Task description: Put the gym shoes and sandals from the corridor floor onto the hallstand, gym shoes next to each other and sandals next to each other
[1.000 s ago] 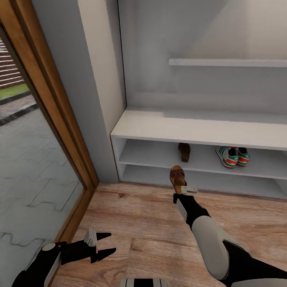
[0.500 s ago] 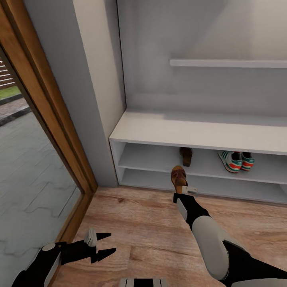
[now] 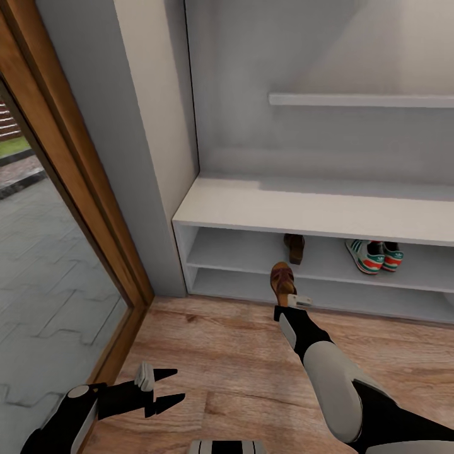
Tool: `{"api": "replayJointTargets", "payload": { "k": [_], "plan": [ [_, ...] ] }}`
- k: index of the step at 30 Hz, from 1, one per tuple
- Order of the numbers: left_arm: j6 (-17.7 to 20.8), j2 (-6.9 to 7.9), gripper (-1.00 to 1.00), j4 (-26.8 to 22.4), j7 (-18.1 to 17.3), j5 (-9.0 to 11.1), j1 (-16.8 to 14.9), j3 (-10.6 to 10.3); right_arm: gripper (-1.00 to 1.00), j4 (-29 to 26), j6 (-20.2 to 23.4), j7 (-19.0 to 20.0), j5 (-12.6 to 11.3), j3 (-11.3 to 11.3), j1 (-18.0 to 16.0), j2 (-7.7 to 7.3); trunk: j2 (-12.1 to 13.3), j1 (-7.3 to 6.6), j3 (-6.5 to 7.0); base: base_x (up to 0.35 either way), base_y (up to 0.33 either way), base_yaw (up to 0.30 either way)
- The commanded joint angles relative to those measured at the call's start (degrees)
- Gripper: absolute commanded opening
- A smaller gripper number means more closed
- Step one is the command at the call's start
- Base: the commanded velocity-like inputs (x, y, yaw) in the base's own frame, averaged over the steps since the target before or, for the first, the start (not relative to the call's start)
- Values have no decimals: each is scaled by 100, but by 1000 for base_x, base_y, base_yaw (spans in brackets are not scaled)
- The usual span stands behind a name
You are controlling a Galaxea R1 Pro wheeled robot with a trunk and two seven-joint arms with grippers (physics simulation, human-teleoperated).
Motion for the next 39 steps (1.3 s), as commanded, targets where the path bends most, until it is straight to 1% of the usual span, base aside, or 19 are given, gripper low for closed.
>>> {"api": "replayJointTargets", "payload": {
  "k": [1,10,23,39],
  "plan": [
    [38,-3,100,-6,-28,-15,-2,9,-100,-12,41,1,60,-30,-2,6,-2,-1,-5,0,0,0],
    [49,-5,100,-5,-22,-15,-2,7,-100,-4,30,1,60,-30,3,6,-2,-1,34,0,0,0],
    [53,-5,100,-6,-26,-15,-2,6,-100,-18,40,1,60,-30,3,6,-19,32,-140,0,0,0],
    [53,-5,100,-3,-22,-15,-2,14,-100,-13,41,1,60,-30,3,6,-19,32,-48,0,0,0]
  ]
}}
